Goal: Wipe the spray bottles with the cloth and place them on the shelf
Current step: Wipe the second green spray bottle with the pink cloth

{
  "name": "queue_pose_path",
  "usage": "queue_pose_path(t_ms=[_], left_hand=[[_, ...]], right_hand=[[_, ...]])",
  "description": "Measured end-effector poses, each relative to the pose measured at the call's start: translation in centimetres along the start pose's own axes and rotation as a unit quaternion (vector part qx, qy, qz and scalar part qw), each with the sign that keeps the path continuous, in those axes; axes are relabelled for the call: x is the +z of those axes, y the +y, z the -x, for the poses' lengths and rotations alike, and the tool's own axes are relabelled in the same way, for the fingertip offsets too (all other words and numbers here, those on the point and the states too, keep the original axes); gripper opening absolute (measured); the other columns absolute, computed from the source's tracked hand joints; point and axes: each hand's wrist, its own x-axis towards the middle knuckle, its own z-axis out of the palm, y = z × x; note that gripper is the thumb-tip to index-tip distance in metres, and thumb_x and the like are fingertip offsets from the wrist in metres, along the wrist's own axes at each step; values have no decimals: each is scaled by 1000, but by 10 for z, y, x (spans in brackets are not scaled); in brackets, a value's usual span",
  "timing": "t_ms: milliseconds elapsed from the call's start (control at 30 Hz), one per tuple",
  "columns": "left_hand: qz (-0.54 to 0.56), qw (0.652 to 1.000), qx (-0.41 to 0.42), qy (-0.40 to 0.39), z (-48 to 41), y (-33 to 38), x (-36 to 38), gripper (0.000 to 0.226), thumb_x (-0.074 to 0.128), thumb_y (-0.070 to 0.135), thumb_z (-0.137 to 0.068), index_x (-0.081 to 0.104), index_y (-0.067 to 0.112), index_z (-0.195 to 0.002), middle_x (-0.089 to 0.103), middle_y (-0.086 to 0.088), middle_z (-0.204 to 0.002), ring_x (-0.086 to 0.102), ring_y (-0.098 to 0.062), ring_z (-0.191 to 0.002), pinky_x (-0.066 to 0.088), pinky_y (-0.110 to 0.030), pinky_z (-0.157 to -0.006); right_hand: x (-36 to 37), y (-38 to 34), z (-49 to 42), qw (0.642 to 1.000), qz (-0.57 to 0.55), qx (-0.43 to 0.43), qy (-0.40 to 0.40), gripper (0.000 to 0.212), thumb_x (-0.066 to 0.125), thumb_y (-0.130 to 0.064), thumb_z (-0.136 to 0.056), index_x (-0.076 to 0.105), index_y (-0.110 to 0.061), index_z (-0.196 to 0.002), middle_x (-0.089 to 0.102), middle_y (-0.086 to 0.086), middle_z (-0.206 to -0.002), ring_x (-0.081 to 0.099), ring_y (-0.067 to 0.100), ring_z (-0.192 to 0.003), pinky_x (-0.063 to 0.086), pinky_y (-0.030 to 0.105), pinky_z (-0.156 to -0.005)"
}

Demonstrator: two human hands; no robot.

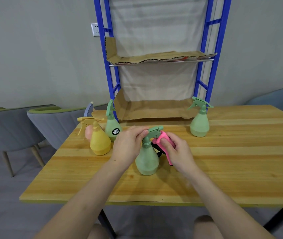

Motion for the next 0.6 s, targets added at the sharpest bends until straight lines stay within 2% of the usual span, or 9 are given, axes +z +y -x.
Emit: queue_pose_path(t_ms=[133, 267, 433, 533, 600], left_hand=[[5, 1000, -6, 5, 1, -1, 1, 27, 55, 37, -107, 76, 31, -123, 75, 10, -110, 68, -16, -104, 55, -42, -89], [1, 1000, -2, 0, 2, -1, 0, 27, 55, 37, -107, 76, 30, -123, 75, 10, -114, 67, -16, -108, 55, -42, -91], [6, 1000, -11, -18, -1, -1, -4, 28, 55, 37, -107, 76, 30, -124, 75, 10, -118, 67, -15, -111, 55, -42, -95], [5, 1000, -11, -15, 0, 0, -3, 27, 55, 36, -107, 76, 31, -124, 75, 10, -115, 67, -16, -109, 55, -42, -93], [9, 1000, -11, -24, -1, -1, -4, 27, 54, 39, -107, 75, 34, -123, 75, 10, -114, 67, -17, -108, 55, -43, -92]], right_hand=[[8, -8, -6, 999, 25, -15, 27, 12, 61, -19, -105, 73, -20, -109, 73, -4, -95, 64, 13, -86, 48, 27, -73], [6, -7, -1, 998, 41, -35, 20, 16, 61, -16, -106, 74, -19, -114, 73, -8, -100, 65, 9, -92, 48, 20, -77], [-7, 7, 4, 992, 113, -52, 6, 21, 63, -14, -104, 75, -20, -120, 73, -7, -111, 64, 10, -103, 50, 27, -89], [-6, -1, -1, 986, 148, -71, 11, 16, 65, -15, -103, 77, -19, -112, 73, -5, -105, 64, 12, -96, 49, 28, -84], [-3, -10, -5, 983, 161, -90, 16, 12, 65, -16, -102, 76, -19, -105, 70, -5, -98, 60, 10, -91, 46, 22, -80]])
